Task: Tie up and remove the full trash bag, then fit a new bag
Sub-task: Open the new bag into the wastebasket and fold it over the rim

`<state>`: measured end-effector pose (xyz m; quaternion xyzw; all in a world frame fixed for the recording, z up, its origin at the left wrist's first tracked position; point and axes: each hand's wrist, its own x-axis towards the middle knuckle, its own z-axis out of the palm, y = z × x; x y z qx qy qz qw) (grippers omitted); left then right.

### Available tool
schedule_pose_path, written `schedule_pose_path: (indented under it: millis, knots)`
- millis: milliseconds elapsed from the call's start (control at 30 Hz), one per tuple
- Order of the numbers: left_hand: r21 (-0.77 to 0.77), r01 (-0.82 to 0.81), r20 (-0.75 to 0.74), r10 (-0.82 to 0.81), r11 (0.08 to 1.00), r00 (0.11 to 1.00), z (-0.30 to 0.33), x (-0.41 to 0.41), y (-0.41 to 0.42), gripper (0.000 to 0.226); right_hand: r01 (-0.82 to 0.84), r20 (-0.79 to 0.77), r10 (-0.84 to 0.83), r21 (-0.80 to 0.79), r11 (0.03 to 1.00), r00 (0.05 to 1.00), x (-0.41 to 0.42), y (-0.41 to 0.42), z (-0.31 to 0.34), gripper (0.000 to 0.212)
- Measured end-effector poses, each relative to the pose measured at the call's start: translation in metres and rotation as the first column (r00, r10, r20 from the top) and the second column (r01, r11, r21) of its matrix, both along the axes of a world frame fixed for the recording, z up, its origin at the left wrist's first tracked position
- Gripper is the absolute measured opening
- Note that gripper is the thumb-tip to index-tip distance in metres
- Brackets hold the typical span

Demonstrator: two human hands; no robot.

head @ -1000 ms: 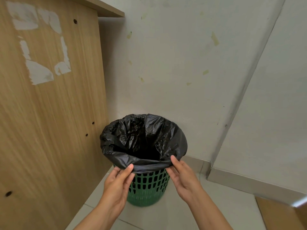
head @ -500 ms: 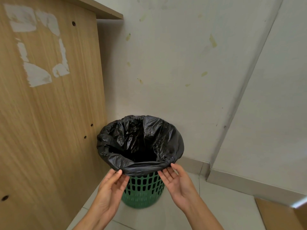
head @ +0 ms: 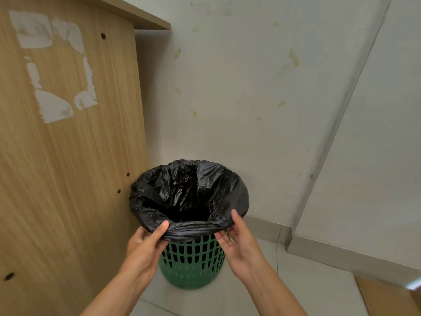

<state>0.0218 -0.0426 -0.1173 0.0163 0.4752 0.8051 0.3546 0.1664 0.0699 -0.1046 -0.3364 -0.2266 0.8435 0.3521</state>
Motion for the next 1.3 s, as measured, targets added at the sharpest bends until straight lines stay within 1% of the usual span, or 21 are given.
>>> schedule_pose_path:
  millis: [100, 167, 300, 333, 400, 467, 533, 600, 633, 700, 800, 867, 933, 1033, 1067, 1133, 1167, 1200, 1233, 1267, 1300]
  knots:
    - [0.068, -0.007, -0.007, 0.008, 0.998, 1.000, -0.004, -0.007, -0.005, 0.017, 0.000, -0.008, 0.000, 0.015, 1.000, 1.000, -0.006, 0.000, -0.002, 0.033]
    - [0.109, -0.015, 0.016, 0.013, 0.994, 1.000, -0.006, -0.011, -0.006, 0.016, -0.011, -0.035, 0.012, 0.032, 0.999, 0.999, -0.007, -0.006, -0.004, 0.028]
    - [0.144, 0.013, 0.035, -0.018, 0.989, 0.999, -0.010, -0.012, -0.006, 0.016, -0.006, -0.139, 0.008, 0.016, 1.000, 0.990, 0.000, -0.017, -0.017, 0.029]
    - [0.142, 0.025, 0.025, -0.029, 0.990, 0.999, -0.011, -0.013, -0.006, 0.017, -0.011, -0.136, 0.015, 0.028, 1.000, 0.991, 0.003, -0.018, -0.018, 0.027]
    - [0.121, 0.040, 0.002, -0.040, 0.992, 0.999, -0.010, -0.017, -0.007, 0.016, -0.051, -0.069, 0.057, 0.080, 0.995, 0.996, 0.007, -0.018, -0.014, 0.015]
    - [0.092, 0.036, -0.012, -0.036, 0.995, 0.999, -0.011, -0.025, -0.008, 0.014, -0.093, -0.007, 0.093, 0.073, 0.993, 0.996, 0.005, -0.017, -0.010, 0.009]
    - [0.072, 0.038, -0.006, -0.038, 0.997, 0.999, -0.010, -0.031, -0.010, 0.013, -0.081, 0.001, 0.081, 0.041, 0.996, 0.997, -0.001, -0.016, -0.007, 0.016]
    - [0.070, 0.034, 0.009, -0.034, 0.997, 0.999, -0.010, -0.034, -0.011, 0.018, -0.039, -0.010, 0.039, -0.002, 0.999, 0.999, -0.007, -0.015, -0.009, 0.034]
    - [0.075, 0.027, 0.019, -0.029, 0.997, 0.999, -0.010, -0.035, -0.011, 0.024, -0.024, -0.018, 0.024, -0.013, 1.000, 1.000, -0.008, -0.014, -0.011, 0.041]
    - [0.091, 0.022, 0.036, -0.025, 0.996, 0.999, -0.010, -0.035, -0.011, 0.033, -0.026, -0.030, 0.026, -0.005, 1.000, 0.999, -0.007, -0.013, -0.013, 0.039]
    - [0.079, 0.038, 0.033, -0.041, 0.996, 0.999, -0.010, -0.037, -0.008, 0.026, -0.064, -0.022, 0.065, 0.025, 0.998, 0.998, -0.002, -0.011, -0.009, 0.026]
    - [0.055, 0.059, 0.013, -0.060, 0.997, 0.998, -0.010, -0.040, -0.007, 0.026, -0.083, 0.011, 0.083, 0.031, 0.996, 0.996, 0.001, -0.008, -0.006, 0.022]
    - [0.047, 0.083, 0.011, -0.083, 0.995, 0.996, -0.007, -0.042, -0.007, 0.024, -0.088, 0.025, 0.087, 0.039, 0.995, 0.996, 0.002, -0.005, -0.006, 0.029]
    - [0.058, 0.091, 0.048, -0.094, 0.994, 0.994, -0.004, -0.043, -0.006, 0.029, -0.051, -0.007, 0.051, 0.017, 0.999, 0.999, -0.001, -0.001, -0.012, 0.054]
    - [0.057, 0.086, 0.057, -0.090, 0.995, 0.994, -0.005, -0.043, -0.007, 0.034, -0.053, -0.023, 0.053, 0.013, 0.999, 0.998, -0.001, 0.000, -0.013, 0.055]
    - [0.045, 0.066, 0.044, -0.067, 0.997, 0.997, -0.005, -0.042, -0.008, 0.044, -0.074, -0.049, 0.076, 0.035, 0.997, 0.996, -0.002, -0.001, -0.012, 0.049]
    - [0.020, 0.037, 0.027, -0.038, 0.999, 0.999, -0.005, -0.041, -0.008, 0.052, -0.078, -0.064, 0.081, 0.048, 0.996, 0.995, -0.002, -0.004, -0.011, 0.046]
    - [-0.050, -0.018, -0.026, 0.017, 0.999, 1.000, -0.004, -0.041, -0.010, 0.062, -0.075, -0.080, 0.079, 0.055, 0.996, 0.994, -0.003, -0.007, -0.010, 0.044]
    - [-0.181, -0.107, -0.135, 0.083, 0.978, 0.987, -0.001, -0.039, -0.011, 0.074, -0.065, -0.093, 0.070, 0.061, 0.996, 0.993, -0.004, -0.011, -0.011, 0.044]
    - [-0.332, -0.223, -0.322, 0.112, 0.917, 0.940, 0.004, -0.034, -0.013, 0.081, -0.051, -0.100, 0.058, 0.068, 0.996, 0.993, -0.006, -0.015, -0.012, 0.044]
    - [-0.407, -0.357, -0.550, 0.086, 0.841, 0.831, 0.010, -0.026, -0.014, 0.083, -0.037, -0.105, 0.044, 0.071, 0.997, 0.994, -0.008, -0.019, -0.013, 0.044]
